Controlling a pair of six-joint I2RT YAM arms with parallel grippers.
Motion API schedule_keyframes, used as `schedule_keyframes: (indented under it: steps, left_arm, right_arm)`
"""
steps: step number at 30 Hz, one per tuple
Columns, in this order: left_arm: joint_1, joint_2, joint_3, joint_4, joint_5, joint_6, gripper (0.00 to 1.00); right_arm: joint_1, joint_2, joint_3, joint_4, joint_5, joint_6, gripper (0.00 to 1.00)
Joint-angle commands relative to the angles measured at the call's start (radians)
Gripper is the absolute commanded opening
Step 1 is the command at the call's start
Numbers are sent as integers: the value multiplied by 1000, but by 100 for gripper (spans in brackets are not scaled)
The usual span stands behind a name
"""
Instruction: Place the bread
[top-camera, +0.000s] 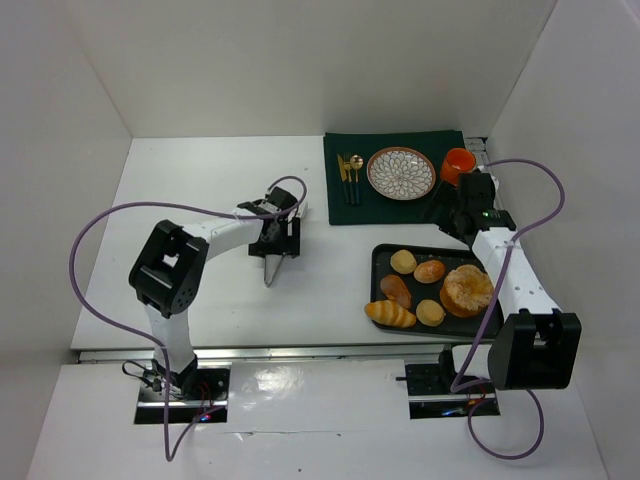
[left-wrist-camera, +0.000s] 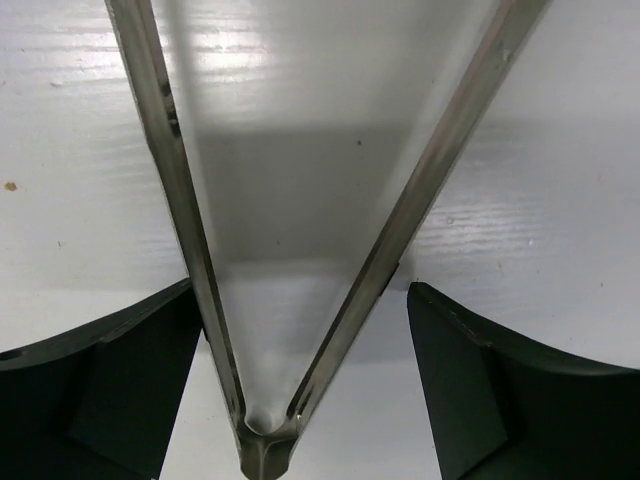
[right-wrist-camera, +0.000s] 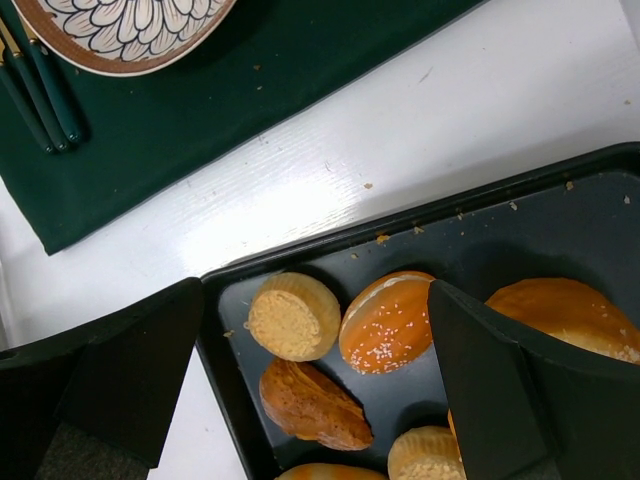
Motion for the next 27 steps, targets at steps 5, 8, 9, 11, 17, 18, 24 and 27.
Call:
schedule_keyframes:
  steps: [5, 8, 9, 11, 17, 18, 24, 27]
  left_arm:
    - [7, 39, -11, 50, 1, -41, 67]
    - [7, -21, -11, 39, -38, -41, 46]
    - [7, -41, -11, 39, -48, -29, 31]
    - [7, -105, 0, 3, -59, 0, 21]
    - [-43, -284, 75, -133, 50, 163, 11]
    - [-59, -327, 101, -148, 126, 186, 12]
    - [-154, -337, 213, -277, 395, 246, 34]
    - [-217, -303, 250, -288, 395, 223, 34]
  right_arm:
    - [9, -1, 1, 60, 10, 1, 100]
    - [9, -1, 1, 60, 1, 1, 100]
    - [9, -1, 1, 60, 1, 1, 100]
    - [9, -12, 10, 49, 1, 1, 100]
    - [9, -47, 62, 8, 10, -8, 100]
    - [9, -47, 73, -8, 20, -8, 100]
    - [9, -96, 152, -67, 61, -26, 100]
    - [9, -130, 183, -77, 95, -26, 100]
